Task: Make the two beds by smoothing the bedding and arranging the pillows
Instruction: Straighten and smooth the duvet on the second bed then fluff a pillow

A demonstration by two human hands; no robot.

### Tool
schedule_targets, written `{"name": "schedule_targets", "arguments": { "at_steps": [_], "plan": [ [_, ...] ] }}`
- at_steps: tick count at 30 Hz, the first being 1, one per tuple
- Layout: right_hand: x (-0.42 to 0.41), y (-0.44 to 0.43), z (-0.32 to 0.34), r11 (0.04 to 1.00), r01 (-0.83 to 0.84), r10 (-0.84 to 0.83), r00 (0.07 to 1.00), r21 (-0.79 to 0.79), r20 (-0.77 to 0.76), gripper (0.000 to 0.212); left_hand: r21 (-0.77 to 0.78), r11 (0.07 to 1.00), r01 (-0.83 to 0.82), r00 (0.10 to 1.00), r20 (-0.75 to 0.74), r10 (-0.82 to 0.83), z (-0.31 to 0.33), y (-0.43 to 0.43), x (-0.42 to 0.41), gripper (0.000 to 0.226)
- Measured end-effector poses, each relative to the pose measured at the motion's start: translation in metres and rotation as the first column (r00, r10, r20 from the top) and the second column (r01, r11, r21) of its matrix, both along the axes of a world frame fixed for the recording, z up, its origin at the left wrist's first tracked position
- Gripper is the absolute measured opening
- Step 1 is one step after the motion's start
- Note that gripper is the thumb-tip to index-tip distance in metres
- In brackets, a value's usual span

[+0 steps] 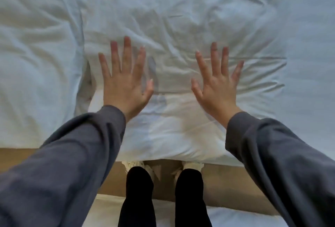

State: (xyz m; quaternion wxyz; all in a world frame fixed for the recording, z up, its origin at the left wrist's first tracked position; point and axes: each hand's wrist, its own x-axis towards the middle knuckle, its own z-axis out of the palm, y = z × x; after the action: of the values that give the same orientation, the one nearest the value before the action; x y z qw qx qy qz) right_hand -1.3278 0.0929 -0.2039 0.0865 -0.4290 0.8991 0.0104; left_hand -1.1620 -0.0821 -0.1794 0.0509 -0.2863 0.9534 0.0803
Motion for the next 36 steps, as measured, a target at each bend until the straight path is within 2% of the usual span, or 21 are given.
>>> {"name": "schedule_targets", "arguments": {
  "at_steps": [2, 5, 10, 13, 17, 20, 22, 25, 28, 30, 32, 34, 36],
  "plan": [
    [-0.035, -0.03, 0.004, 0.999, 0.008, -0.01, 0.998, -0.031, -0.058, 0.07, -0.052, 0.997, 0.053, 0.997, -0.053, -0.056, -0.001, -0.009, -0.051, 0.077],
    [-0.069, -0.055, -0.019, 0.997, 0.073, -0.075, 0.993, -0.027, -0.088, 0.069, -0.08, 0.993, 0.083, 0.996, -0.014, -0.084, -0.034, -0.018, -0.102, 0.074],
    [-0.075, -0.056, -0.104, 0.996, 0.093, -0.093, 0.987, -0.009, -0.133, 0.072, -0.134, 0.984, 0.122, 0.993, 0.016, -0.121, -0.128, -0.024, -0.118, 0.075],
    [-0.08, -0.059, -0.131, 0.994, 0.102, -0.106, 0.986, -0.037, -0.128, 0.072, -0.145, 0.982, 0.124, 0.992, -0.003, -0.126, -0.155, -0.025, -0.123, 0.075],
    [-0.082, -0.056, -0.119, 0.999, 0.051, -0.051, 0.996, -0.013, -0.072, 0.073, -0.1, 0.984, 0.149, 0.989, 0.002, -0.15, -0.137, -0.031, -0.116, 0.075],
    [-0.102, -0.023, -0.092, 0.998, -0.002, 0.006, 0.998, 0.061, -0.063, 0.07, -0.08, 0.992, 0.094, 0.995, 0.031, -0.092, -0.111, -0.049, -0.088, 0.075],
    [-0.115, 0.014, -0.076, 0.991, 0.067, -0.059, 0.996, 0.118, -0.07, 0.069, -0.109, 0.994, 0.015, 0.994, 0.11, -0.003, -0.098, -0.06, -0.059, 0.075],
    [-0.113, 0.061, -0.054, 0.941, 0.258, -0.251, 0.966, 0.22, -0.06, 0.069, -0.124, 0.988, -0.093, 0.971, 0.209, 0.117, -0.082, -0.06, -0.024, 0.075],
    [-0.087, 0.074, -0.031, 0.879, 0.365, -0.374, 0.927, 0.307, -0.032, 0.071, -0.099, 0.989, -0.114, 0.945, 0.295, 0.139, -0.056, -0.046, -0.011, 0.077],
    [-0.063, 0.061, -0.017, 0.918, 0.289, -0.308, 0.951, 0.271, 0.026, 0.07, -0.096, 0.995, -0.039, 0.958, 0.278, 0.065, -0.038, -0.029, -0.01, 0.077],
    [-0.029, 0.037, -0.01, 0.974, 0.129, -0.151, 0.983, 0.187, 0.104, 0.07, -0.054, 0.994, 0.098, 0.973, 0.213, -0.084, -0.024, -0.009, -0.008, 0.078],
    [0.01, 0.018, -0.015, 0.99, -0.046, 0.024, 0.986, 0.131, 0.165, 0.07, -0.02, 0.978, 0.208, 0.962, 0.186, -0.201, -0.028, 0.008, 0.009, 0.077],
    [0.037, 0.013, -0.031, 0.983, -0.136, 0.115, 0.979, 0.125, 0.166, 0.068, -0.015, 0.982, 0.189, 0.953, 0.245, -0.18, -0.044, 0.011, 0.039, 0.075]
  ]
}}
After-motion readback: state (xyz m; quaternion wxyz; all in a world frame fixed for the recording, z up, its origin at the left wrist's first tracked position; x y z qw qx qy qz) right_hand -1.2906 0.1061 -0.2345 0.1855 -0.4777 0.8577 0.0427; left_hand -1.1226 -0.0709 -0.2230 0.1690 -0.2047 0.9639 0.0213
